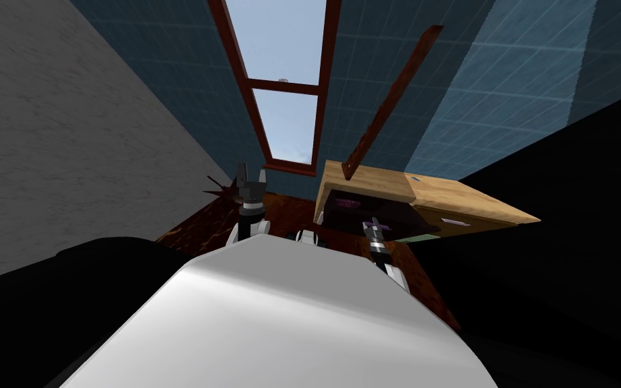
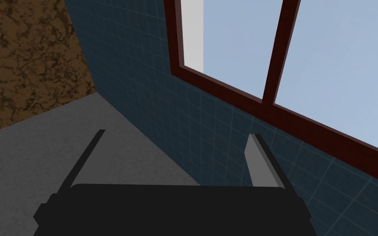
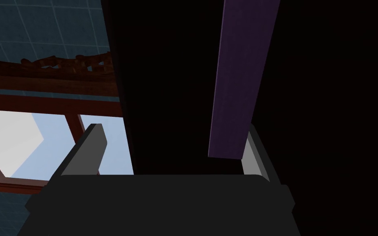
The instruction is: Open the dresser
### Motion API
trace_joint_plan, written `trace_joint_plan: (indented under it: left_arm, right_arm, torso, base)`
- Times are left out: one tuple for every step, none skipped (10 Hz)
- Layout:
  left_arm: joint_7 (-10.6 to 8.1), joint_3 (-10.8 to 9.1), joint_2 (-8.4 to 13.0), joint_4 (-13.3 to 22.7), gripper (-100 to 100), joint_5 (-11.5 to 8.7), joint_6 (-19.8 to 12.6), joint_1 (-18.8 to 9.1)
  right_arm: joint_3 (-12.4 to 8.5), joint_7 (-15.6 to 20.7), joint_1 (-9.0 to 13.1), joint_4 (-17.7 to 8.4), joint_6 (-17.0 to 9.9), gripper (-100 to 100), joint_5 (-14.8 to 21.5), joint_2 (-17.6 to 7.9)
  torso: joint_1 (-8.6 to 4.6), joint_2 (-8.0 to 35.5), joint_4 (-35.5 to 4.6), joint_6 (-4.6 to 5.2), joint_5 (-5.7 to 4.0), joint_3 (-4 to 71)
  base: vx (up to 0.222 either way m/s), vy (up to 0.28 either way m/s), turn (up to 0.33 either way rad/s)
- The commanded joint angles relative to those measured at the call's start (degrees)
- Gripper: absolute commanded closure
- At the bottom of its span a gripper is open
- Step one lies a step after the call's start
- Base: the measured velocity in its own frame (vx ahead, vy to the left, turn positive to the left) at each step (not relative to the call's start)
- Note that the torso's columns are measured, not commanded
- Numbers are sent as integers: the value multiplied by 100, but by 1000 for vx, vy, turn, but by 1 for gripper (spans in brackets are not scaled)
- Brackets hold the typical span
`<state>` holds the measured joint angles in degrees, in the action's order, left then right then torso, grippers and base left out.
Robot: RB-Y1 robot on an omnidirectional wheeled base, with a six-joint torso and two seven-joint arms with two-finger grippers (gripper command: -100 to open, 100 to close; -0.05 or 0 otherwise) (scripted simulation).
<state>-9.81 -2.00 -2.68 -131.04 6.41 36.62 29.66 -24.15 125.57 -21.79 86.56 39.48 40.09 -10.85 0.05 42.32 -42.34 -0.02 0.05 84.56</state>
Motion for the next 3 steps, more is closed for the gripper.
trace_joint_plan:
  left_arm:
    - [0,0,0,0,0,0,0,0]
    - [0,0,0,0,0,0,0,0]
    - [0,0,0,0,0,0,0,0]
  right_arm:
    - [0,0,-2,-3,-2,0,1,0]
    - [0,0,-3,-4,-3,0,1,1]
    - [0,0,-4,-5,-4,0,1,1]
  torso:
    - [-1,-1,2,1,-1,0]
    - [-2,-2,3,1,-3,0]
    - [-3,-2,3,1,-3,0]
  base:
    - [0,0,0]
    - [0,0,0]
    - [0,0,0]
